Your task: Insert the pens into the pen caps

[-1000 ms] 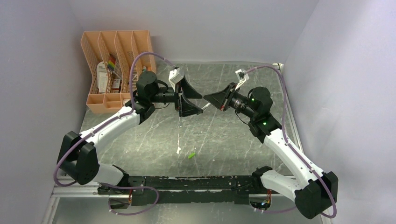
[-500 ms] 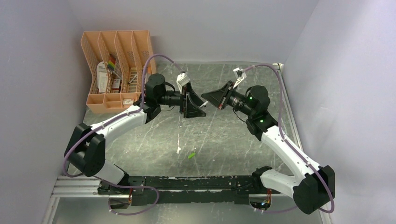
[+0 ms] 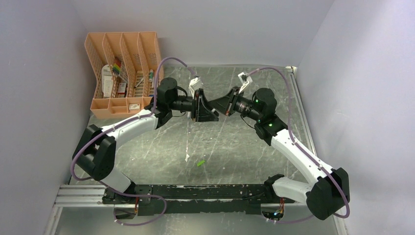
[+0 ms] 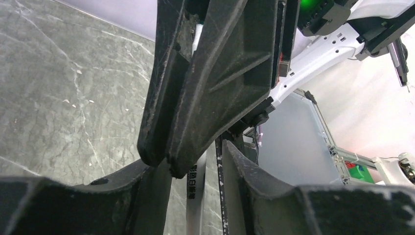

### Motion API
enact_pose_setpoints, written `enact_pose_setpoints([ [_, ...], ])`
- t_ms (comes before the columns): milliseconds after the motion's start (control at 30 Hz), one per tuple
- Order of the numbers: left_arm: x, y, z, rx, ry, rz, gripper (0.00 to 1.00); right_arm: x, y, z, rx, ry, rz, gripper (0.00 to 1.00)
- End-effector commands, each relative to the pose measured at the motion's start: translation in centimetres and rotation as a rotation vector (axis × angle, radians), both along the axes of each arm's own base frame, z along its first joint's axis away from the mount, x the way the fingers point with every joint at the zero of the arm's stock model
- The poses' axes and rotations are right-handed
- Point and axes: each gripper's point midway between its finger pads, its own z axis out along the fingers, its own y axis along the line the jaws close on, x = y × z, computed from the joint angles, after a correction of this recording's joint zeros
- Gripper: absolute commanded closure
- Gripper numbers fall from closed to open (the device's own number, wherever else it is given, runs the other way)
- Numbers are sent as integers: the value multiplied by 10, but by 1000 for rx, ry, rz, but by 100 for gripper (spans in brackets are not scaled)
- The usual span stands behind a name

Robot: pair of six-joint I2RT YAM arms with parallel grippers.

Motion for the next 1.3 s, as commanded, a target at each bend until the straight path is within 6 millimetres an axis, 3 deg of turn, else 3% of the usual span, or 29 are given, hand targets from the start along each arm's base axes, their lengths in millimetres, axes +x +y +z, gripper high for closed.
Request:
enact_pose_setpoints([
  [0, -2, -1, 24, -32, -82, -16, 47, 3, -1, 5, -44, -21, -11, 100],
  [67, -2, -1, 23, -25, -88, -12, 50, 3, -1, 4, -48, -18, -8, 100],
  [233, -2, 0, 19, -22, -86, -4, 92, 4, -2, 4, -46, -17, -20, 100],
  [367, -3, 4, 17, -21, -101, 12, 93, 6, -5, 5, -43, -25, -46, 100],
  [467, -1, 7, 16, -13, -128, 51, 93, 12, -16, 6, -32, -26, -131, 55],
  [500, 2, 9, 15, -8, -149, 76, 93, 15, -22, 6, -31, -31, -173, 46],
  [633, 20, 25, 8, 3, -173, 239, 93, 28, -60, -10, -128, -40, -395, 43],
  [733, 30, 48, 8, -49, -138, 339, 93, 29, -83, -42, -254, 7, -488, 44],
  [800, 34, 63, 8, -74, -127, 389, 93, 22, -88, -67, -321, 59, -484, 50],
  [900, 41, 78, 6, -48, -129, 455, 93, -2, -86, -109, -431, 155, -433, 58],
  [1000, 42, 88, 9, -29, -158, 517, 93, -30, -86, -146, -506, 247, -396, 79],
  [1133, 46, 102, 15, -32, -176, 610, 93, -75, -62, -188, -568, 324, -283, 100],
  [1267, 50, 109, 9, -4, -152, 652, 93, -111, -34, -217, -652, 352, -138, 100],
])
